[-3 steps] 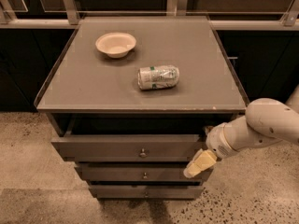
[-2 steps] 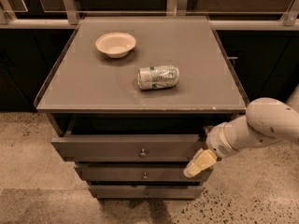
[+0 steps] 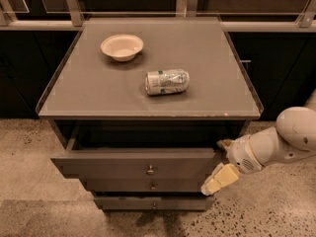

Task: Open top drawer

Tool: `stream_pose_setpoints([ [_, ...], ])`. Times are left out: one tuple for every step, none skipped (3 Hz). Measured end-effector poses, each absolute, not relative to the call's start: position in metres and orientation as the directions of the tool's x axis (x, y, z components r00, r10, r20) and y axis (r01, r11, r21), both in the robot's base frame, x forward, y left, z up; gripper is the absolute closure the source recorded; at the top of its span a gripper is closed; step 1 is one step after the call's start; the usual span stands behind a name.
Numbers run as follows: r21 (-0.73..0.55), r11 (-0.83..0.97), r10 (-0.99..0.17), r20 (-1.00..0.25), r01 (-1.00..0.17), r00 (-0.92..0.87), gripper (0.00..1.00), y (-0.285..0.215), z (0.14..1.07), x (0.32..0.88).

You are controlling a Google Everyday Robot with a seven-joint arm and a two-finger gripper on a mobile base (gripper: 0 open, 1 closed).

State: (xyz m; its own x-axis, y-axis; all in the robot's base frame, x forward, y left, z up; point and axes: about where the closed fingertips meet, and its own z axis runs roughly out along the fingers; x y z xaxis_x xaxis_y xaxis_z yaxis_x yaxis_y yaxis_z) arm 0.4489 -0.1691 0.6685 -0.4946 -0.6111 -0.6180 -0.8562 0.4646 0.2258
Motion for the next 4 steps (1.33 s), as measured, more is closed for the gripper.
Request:
stream_pose_setpoints([
  [0.225, 0.464, -0.611, -0.619, -0.857, -0.494, 0.0, -0.169, 0.669, 0.449],
  [0.208, 0.451, -0.602, -0.647, -0.868, -0.468, 0.0, -0.162, 0.669, 0.461],
  [0.175, 0.434, -0.585, -0.691, -0.884, -0.425, 0.0, -0.151, 0.675, 0.481],
  [0.174, 0.433, -0.585, -0.692, -0.884, -0.423, 0.0, -0.151, 0.676, 0.482],
])
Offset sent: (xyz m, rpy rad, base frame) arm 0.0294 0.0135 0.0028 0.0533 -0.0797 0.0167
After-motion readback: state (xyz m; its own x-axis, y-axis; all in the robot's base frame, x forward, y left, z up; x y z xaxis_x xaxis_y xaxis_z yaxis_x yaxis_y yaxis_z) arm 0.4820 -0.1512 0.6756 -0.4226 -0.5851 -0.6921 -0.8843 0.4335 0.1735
